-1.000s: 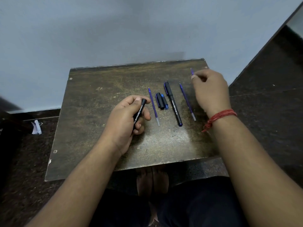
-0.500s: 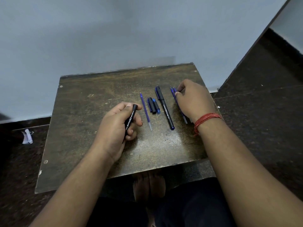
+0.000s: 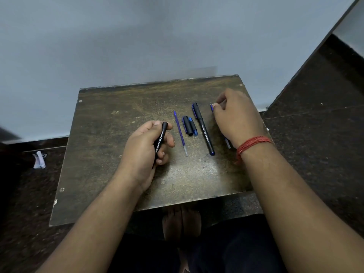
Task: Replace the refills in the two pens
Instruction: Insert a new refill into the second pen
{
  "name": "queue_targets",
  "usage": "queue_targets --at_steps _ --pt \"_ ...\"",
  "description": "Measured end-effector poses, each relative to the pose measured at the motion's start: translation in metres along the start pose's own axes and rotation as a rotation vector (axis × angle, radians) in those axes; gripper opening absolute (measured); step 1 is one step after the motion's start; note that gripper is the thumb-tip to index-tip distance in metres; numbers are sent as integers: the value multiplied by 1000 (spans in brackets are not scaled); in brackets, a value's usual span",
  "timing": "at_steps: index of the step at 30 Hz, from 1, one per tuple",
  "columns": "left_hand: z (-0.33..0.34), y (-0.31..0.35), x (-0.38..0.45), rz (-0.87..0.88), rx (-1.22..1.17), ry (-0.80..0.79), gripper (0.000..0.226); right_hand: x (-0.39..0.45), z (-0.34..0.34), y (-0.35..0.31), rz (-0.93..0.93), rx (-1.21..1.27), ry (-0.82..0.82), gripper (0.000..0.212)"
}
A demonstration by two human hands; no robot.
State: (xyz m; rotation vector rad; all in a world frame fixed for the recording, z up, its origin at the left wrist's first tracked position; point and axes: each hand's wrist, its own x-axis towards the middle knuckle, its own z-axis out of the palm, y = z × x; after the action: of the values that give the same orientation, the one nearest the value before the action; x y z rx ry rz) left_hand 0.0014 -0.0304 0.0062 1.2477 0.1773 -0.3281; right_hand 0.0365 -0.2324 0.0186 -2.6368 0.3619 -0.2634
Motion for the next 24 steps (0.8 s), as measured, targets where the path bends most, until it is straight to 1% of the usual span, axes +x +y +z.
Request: queue_targets --at_steps 2,3,6,8,10,15,21,24 --pt "0 1 1 6 -33 18 22 -7 -3 -18 -111 17 69 13" --pt "0 1 1 8 -46 27 22 -13 -4 -28 -168 9 72 13" --pt "-1 3 1 -2 -97 38 22 -30 1 -50 -309 -83 -25 18" --pt "-3 4 2 -21 -147 28 21 -37 6 -57 -366 -149 -99 20" --pt "-4 5 3 -41 -183 19 20 -39 7 -60 -378 -208 -149 21" --pt "-5 6 4 -50 -198 28 19 -42 5 -59 -308 -360 -248 24" --pt "-6 6 5 -52 -187 55 17 -44 8 -64 -277 -412 -311 21" --pt "-6 6 5 -53 -184 66 17 -45 10 -65 -273 -414 -305 18"
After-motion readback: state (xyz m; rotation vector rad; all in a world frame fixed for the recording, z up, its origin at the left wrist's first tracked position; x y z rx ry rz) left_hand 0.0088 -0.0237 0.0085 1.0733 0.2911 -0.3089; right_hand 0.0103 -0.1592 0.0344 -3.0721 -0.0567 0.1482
